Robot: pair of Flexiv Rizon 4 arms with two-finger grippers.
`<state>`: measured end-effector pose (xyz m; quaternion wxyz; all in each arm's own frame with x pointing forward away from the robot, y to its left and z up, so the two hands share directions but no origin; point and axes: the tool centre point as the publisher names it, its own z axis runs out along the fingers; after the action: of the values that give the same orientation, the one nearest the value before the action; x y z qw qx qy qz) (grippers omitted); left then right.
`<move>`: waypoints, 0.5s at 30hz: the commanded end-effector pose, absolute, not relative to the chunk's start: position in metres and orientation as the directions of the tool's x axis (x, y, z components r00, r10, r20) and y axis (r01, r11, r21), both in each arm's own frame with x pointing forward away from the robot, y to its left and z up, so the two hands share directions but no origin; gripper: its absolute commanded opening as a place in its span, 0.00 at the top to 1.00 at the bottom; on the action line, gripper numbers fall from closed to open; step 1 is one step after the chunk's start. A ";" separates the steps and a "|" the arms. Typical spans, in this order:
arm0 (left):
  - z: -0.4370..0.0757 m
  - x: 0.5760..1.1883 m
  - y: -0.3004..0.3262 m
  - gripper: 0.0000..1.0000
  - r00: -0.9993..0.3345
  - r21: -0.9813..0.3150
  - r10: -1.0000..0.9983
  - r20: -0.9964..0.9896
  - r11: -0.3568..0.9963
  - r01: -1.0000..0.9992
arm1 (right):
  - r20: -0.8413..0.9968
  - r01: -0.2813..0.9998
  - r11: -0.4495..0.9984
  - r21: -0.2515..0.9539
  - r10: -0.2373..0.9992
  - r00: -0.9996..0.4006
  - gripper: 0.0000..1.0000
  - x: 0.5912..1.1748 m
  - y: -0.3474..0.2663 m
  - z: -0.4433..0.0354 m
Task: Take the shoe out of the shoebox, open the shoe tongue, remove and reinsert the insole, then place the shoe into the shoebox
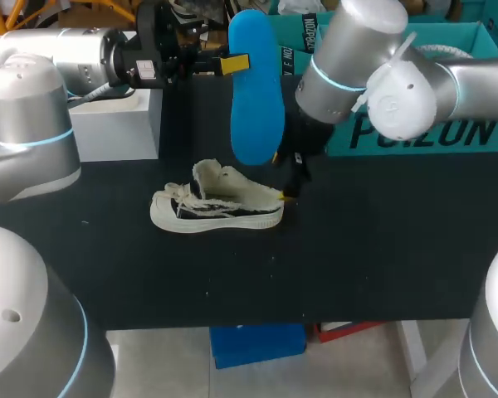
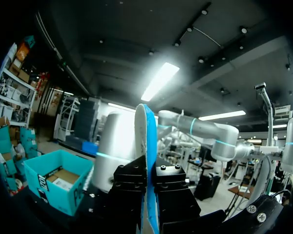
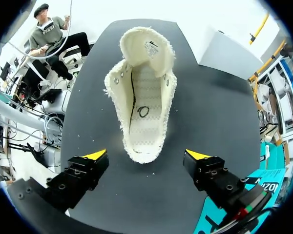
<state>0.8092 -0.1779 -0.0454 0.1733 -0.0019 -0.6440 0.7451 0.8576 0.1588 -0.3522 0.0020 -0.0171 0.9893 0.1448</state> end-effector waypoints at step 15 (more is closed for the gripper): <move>-0.046 0.808 -0.179 1.00 -0.941 -0.961 0.257 0.220 -0.111 -0.255 | -0.005 0.003 0.994 0.113 0.003 -1.000 0.00 0.869 0.173 -0.354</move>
<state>0.8092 -0.1780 -0.0453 0.1733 -0.0019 -0.6440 0.7451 0.8660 0.1687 -0.3526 0.0048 0.0011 0.9974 0.0712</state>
